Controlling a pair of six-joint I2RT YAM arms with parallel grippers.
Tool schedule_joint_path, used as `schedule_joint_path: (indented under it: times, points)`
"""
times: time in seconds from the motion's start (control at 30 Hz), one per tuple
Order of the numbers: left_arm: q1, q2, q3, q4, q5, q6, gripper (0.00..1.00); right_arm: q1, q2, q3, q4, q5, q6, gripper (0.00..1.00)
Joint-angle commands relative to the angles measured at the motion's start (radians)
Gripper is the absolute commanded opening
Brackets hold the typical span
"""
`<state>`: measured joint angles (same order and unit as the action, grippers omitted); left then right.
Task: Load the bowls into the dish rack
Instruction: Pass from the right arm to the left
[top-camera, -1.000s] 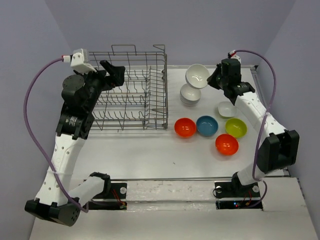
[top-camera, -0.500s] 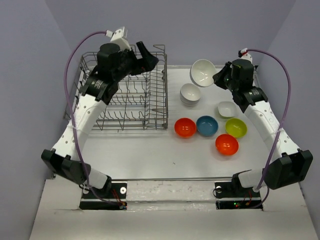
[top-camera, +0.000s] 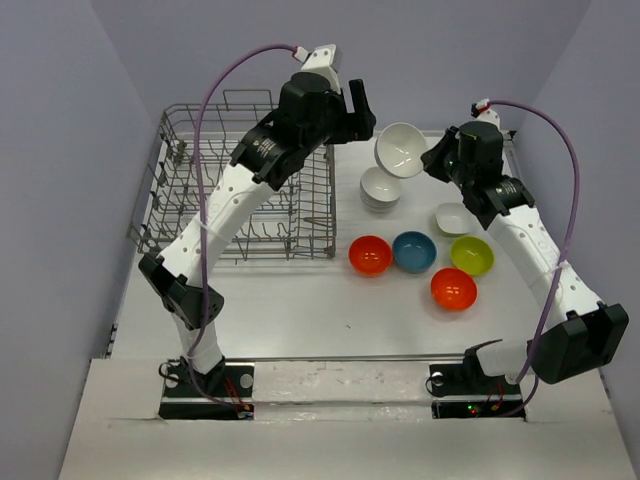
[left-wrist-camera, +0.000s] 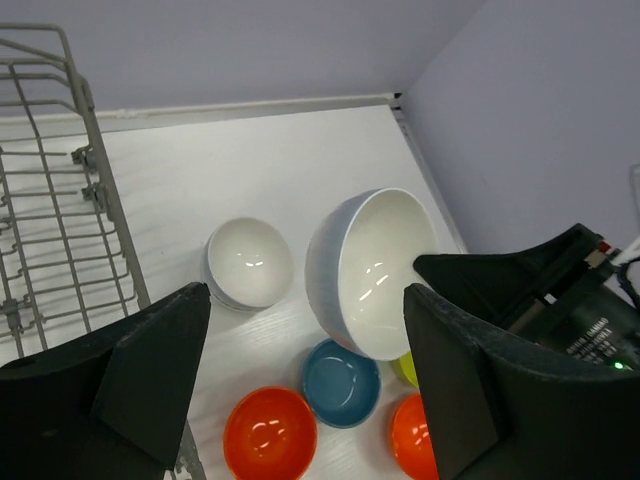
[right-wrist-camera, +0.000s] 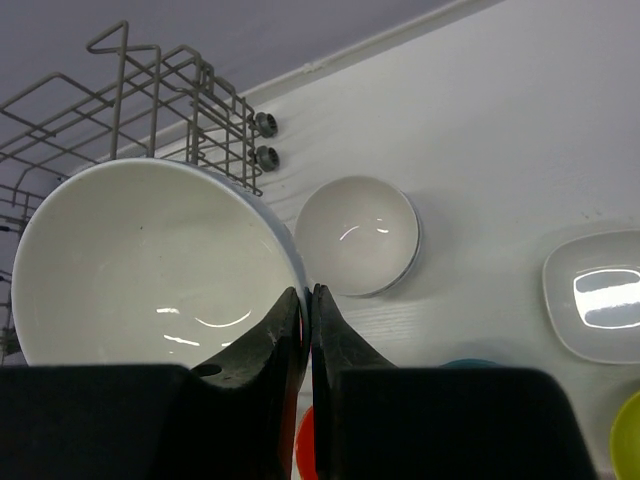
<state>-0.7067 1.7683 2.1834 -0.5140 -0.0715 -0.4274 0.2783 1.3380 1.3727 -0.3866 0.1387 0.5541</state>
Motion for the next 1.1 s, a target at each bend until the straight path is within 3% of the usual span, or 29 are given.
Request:
schedule_joint_path:
  times: [0.0,0.23,0.67,0.9,1.07]
  points:
    - [-0.049,0.029,0.019,-0.017,-0.144,0.029,0.86,0.044,-0.031,0.031,0.078,-0.008,0.026,0.01]
    - [-0.089,0.036,-0.033,0.012,-0.224,0.038,0.83,0.085,-0.022,0.080,0.068,0.036,0.020,0.01]
    - [-0.112,0.046,-0.056,-0.030,-0.300,0.076,0.59,0.134,0.013,0.132,0.061,0.082,-0.003,0.01]
    - [-0.112,0.045,-0.059,-0.044,-0.312,0.090,0.53,0.165,0.033,0.161,0.060,0.098,-0.013,0.01]
    - [-0.114,0.043,-0.054,-0.060,-0.320,0.099,0.42,0.174,0.050,0.177,0.057,0.119,-0.022,0.01]
